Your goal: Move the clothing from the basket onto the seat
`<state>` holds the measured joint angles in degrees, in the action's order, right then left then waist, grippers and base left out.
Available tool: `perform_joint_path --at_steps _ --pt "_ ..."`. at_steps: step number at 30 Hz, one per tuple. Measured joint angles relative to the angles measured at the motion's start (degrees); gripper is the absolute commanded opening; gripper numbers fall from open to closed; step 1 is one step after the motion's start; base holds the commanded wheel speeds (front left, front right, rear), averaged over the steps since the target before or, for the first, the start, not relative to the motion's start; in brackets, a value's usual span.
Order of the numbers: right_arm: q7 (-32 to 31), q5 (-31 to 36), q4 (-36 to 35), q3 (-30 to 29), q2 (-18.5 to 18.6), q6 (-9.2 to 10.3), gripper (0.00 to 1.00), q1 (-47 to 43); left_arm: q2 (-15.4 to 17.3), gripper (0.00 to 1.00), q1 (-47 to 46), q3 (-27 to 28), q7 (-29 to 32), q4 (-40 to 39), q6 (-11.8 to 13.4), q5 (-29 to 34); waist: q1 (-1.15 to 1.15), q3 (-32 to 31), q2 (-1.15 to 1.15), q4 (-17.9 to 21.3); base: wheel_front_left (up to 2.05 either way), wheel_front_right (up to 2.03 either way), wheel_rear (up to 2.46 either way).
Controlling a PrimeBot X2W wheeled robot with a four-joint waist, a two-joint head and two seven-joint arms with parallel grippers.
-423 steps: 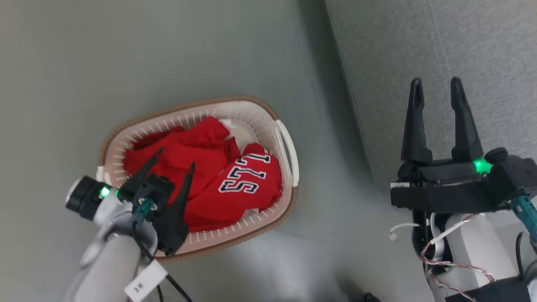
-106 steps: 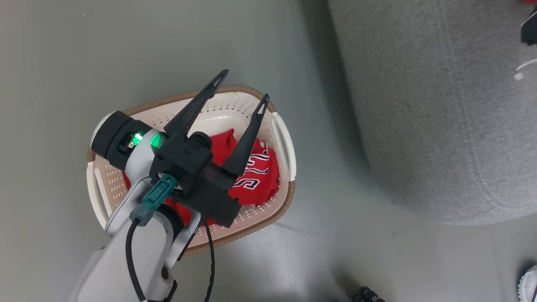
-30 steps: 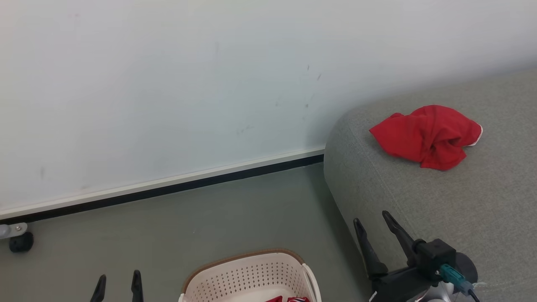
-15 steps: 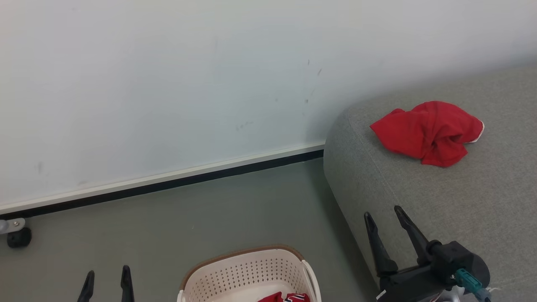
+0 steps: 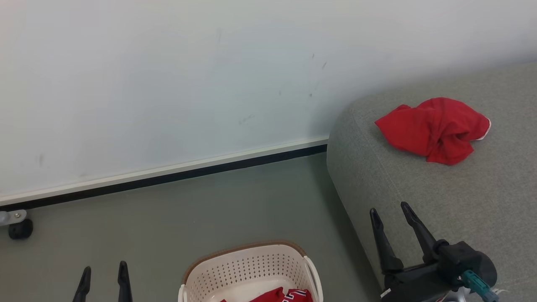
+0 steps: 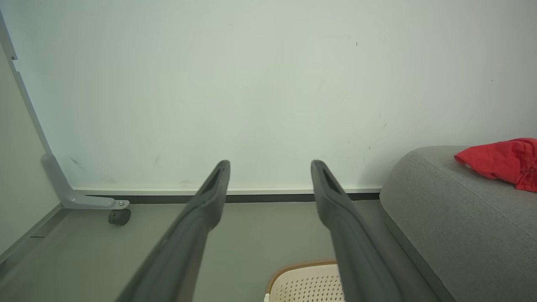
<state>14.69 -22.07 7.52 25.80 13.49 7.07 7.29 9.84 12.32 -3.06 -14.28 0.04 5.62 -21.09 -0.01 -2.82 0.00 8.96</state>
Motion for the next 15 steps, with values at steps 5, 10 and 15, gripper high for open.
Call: perform_joint_path --at_steps 5,10,15 --pt "0.00 0.51 -0.56 -0.62 -0.02 0.05 1.00 -0.02 0.03 1.00 0.01 0.14 0.00 -0.49 0.12 0.03 0.00 0.48 0.00 -0.21 0.00 0.00 0.00" --pt "0.01 0.76 -1.07 -1.10 -0.07 0.05 1.00 -0.12 0.11 1.00 0.09 0.27 0.00 -0.93 0.42 0.09 0.00 1.20 0.00 -0.38 0.00 0.00 0.00" --pt "0.01 0.97 -1.68 -1.33 -0.21 0.07 1.00 -0.17 0.23 1.00 0.49 0.41 0.00 -1.70 0.43 0.20 0.00 1.91 0.00 -0.40 0.00 0.00 0.00"
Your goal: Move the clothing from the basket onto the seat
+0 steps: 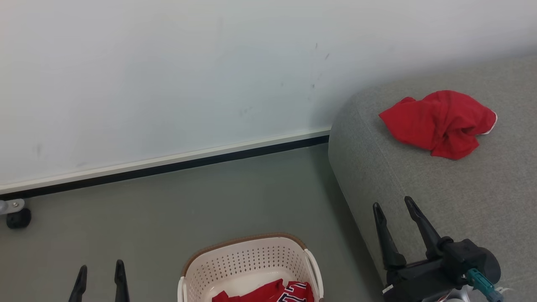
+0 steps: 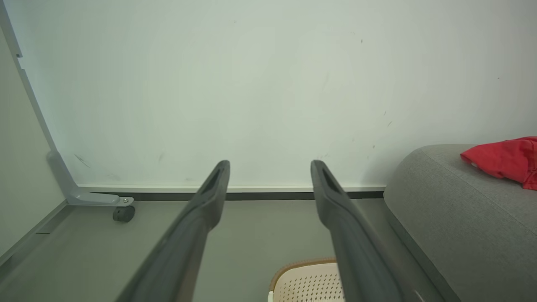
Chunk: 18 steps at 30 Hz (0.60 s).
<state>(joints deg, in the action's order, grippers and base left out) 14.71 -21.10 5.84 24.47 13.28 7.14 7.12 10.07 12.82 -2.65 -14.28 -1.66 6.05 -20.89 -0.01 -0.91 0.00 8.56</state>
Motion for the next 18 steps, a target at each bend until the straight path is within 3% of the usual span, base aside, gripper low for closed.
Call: perform_joint_path --at_steps 8,18 --pt "0.00 0.55 -1.60 -1.13 -0.10 0.00 1.00 0.10 0.85 1.00 -0.17 0.00 0.59 -1.02 -0.01 0.38 0.00 2.51 0.00 0.05 0.00 0.00 0.00" --pt "0.00 1.80 -3.61 -3.24 -0.35 0.00 1.00 3.50 2.52 1.00 -6.98 -0.32 2.71 -1.41 -0.54 0.90 -0.01 8.88 0.01 -0.17 0.00 0.00 0.00"
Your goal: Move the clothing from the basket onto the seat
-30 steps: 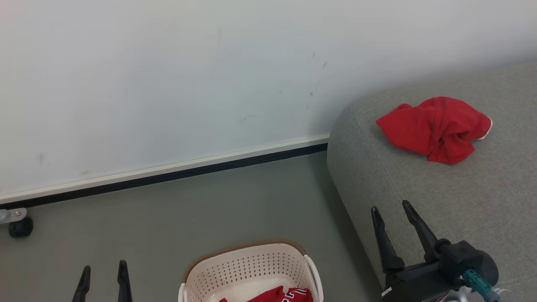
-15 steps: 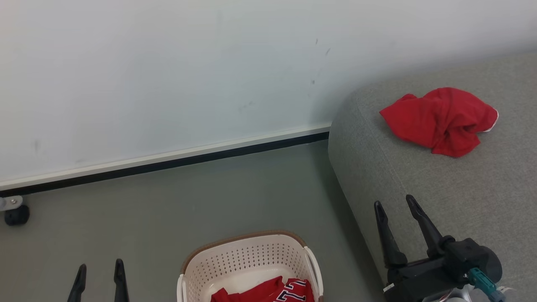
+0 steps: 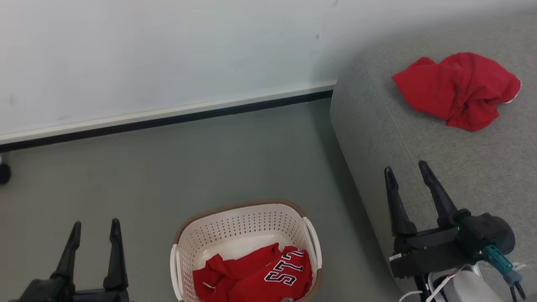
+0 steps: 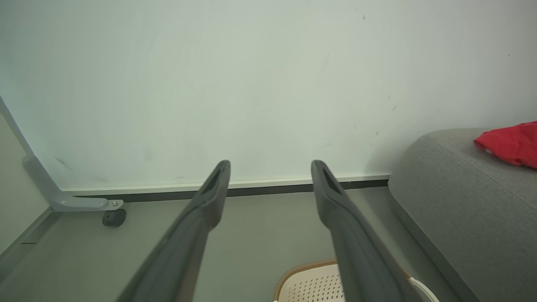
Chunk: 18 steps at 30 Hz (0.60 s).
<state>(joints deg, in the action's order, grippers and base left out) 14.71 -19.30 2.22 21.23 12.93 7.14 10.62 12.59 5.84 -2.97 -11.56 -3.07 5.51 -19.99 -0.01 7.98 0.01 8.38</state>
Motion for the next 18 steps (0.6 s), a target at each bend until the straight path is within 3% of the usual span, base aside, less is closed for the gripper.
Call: perform_joint_path --at_steps 18 --pt "0.01 1.26 -1.54 -2.92 -0.34 0.00 1.00 10.84 1.58 1.00 -14.75 -3.75 4.26 4.64 -1.56 2.63 0.00 13.88 0.01 -0.95 0.00 0.00 0.00"
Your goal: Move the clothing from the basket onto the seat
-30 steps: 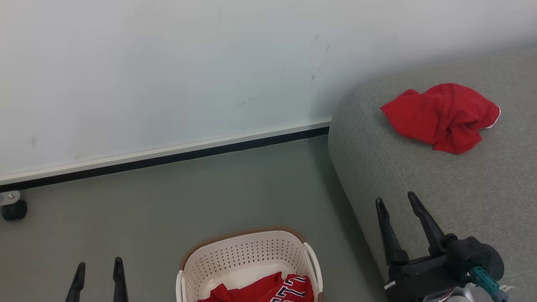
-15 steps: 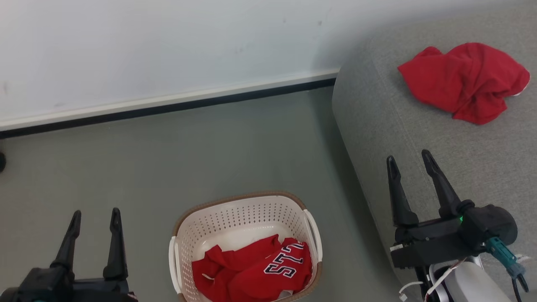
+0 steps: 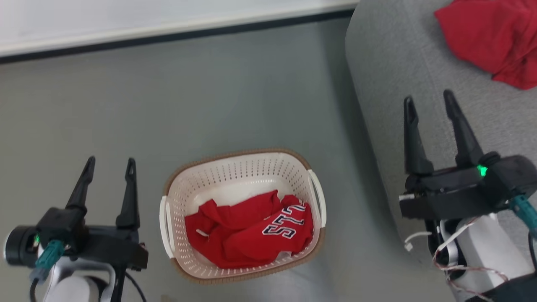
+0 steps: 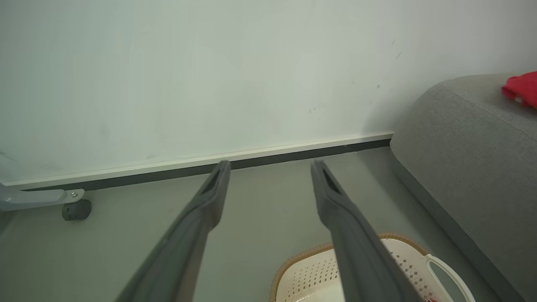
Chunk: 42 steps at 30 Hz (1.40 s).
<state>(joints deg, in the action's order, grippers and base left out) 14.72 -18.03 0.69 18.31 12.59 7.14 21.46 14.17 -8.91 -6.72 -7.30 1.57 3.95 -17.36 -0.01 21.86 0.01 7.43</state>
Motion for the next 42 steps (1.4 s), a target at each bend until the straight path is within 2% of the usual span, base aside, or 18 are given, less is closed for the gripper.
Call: perform_joint_path --at_steps 14,23,42 --pt "-0.01 0.32 1.01 -1.57 -1.01 0.00 1.00 12.16 0.66 1.00 -13.34 -5.30 3.08 6.01 -2.99 4.55 0.00 12.82 0.00 -0.29 0.00 0.00 0.00" --pt "0.00 0.43 3.60 -0.93 -2.53 -0.16 1.00 17.34 0.57 1.00 -18.28 -9.24 3.97 10.34 -5.01 7.51 0.00 19.57 0.01 0.46 0.00 0.00 0.00" --pt "0.00 0.62 7.13 0.43 -5.95 -1.67 1.00 22.71 0.51 1.00 -22.08 -21.06 6.35 19.25 -10.03 14.28 0.01 26.48 0.00 4.56 0.00 0.00 0.00"
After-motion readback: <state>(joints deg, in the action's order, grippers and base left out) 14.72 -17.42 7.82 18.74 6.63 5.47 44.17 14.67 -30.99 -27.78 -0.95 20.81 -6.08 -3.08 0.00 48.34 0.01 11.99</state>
